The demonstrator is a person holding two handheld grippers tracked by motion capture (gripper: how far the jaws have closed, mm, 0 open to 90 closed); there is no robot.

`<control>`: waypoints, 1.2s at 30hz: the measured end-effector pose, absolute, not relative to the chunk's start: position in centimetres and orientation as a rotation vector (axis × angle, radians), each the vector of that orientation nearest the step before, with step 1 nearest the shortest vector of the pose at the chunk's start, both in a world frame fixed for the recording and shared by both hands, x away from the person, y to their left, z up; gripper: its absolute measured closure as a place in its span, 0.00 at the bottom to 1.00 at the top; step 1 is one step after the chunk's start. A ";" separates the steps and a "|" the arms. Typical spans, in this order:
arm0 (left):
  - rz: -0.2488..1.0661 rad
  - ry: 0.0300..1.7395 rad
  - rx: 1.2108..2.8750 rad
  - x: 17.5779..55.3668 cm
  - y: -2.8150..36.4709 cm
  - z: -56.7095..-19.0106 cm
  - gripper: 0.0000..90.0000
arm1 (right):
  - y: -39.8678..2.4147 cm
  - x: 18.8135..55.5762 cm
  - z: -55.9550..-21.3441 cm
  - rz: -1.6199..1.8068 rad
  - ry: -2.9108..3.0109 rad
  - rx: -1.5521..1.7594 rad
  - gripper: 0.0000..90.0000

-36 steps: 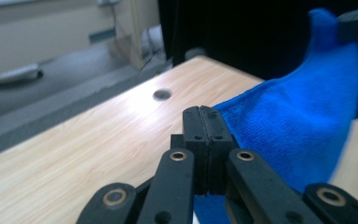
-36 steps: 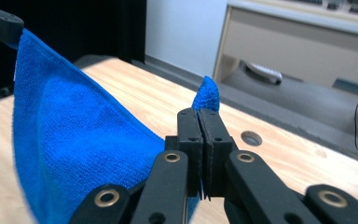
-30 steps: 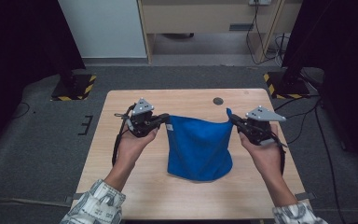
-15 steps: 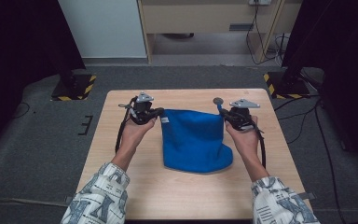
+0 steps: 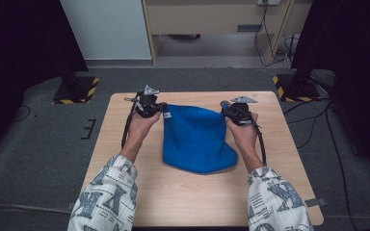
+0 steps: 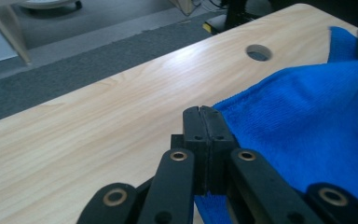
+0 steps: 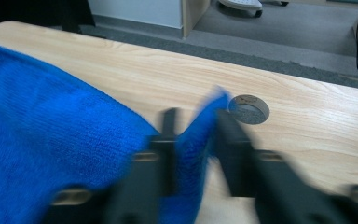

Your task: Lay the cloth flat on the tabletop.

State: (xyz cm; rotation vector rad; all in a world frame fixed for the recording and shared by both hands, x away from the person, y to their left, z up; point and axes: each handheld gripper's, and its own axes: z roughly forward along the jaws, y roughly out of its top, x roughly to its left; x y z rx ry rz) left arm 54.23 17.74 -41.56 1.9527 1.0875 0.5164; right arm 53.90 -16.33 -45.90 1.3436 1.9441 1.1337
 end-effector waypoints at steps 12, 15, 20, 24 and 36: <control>0.534 1.023 1.946 52.4 17.9 -41.4 0.68 | -16.8 52.3 -45.7 1.052 2.014 1.285 0.39; 0.527 1.014 1.936 51.6 17.8 -41.6 0.66 | -16.9 51.8 -46.0 1.052 2.040 1.294 0.41; 0.502 1.025 1.927 51.2 17.7 -42.0 0.60 | -17.2 51.2 -46.3 1.061 2.067 1.298 0.42; 0.496 1.004 1.936 50.9 17.4 -42.0 0.57 | -17.2 51.0 -46.1 1.064 2.077 1.290 0.44; 0.446 0.962 1.915 48.7 16.9 -42.2 0.35 | -17.9 49.2 -45.8 1.102 2.119 1.251 0.56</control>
